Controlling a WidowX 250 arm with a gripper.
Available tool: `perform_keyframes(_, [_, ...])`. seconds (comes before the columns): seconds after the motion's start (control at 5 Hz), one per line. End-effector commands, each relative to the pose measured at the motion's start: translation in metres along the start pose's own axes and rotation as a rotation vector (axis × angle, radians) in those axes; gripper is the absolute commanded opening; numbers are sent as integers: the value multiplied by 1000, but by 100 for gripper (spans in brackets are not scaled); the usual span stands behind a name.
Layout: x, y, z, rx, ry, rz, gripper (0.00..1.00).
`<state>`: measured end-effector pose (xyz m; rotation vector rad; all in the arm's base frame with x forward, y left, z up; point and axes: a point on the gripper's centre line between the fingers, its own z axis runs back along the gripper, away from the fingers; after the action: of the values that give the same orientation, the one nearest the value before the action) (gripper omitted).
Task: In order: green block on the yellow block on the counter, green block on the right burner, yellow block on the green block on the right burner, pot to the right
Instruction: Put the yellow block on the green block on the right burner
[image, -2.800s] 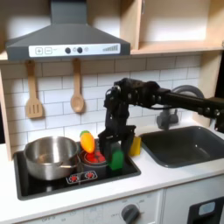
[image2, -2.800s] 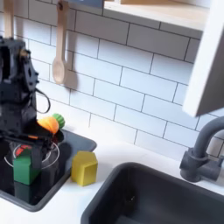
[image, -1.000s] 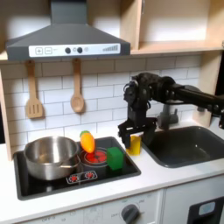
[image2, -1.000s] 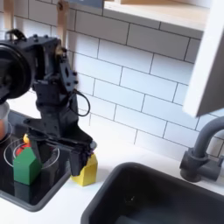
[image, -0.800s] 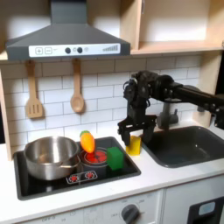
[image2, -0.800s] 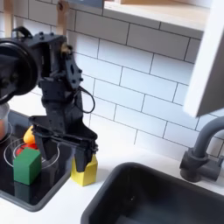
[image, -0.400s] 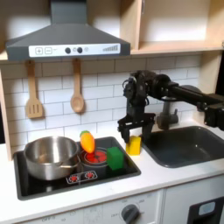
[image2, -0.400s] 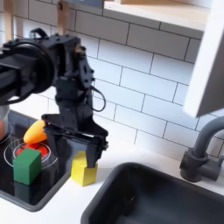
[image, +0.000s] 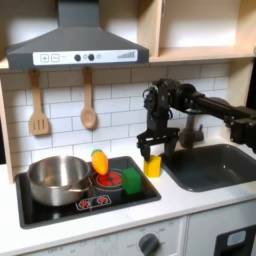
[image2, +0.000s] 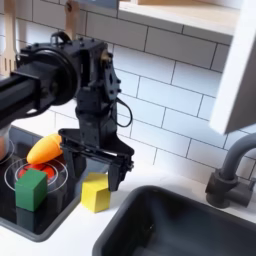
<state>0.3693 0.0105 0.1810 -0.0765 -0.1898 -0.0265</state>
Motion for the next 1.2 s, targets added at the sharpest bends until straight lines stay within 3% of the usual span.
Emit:
perform_keyframes(0.0, [0,6,-6,30,12,6,100])
perform_keyframes(0.2, [2,8,-10,52,16,12,100])
perform_keyframes(0.6, [-2,9,-14,54,30,-5,100])
perform_keyframes(0.8, [-6,6,-16,39,41,-4,100])
perform_keyframes(1.0, [-7,10,-23,55,54,-4,100])
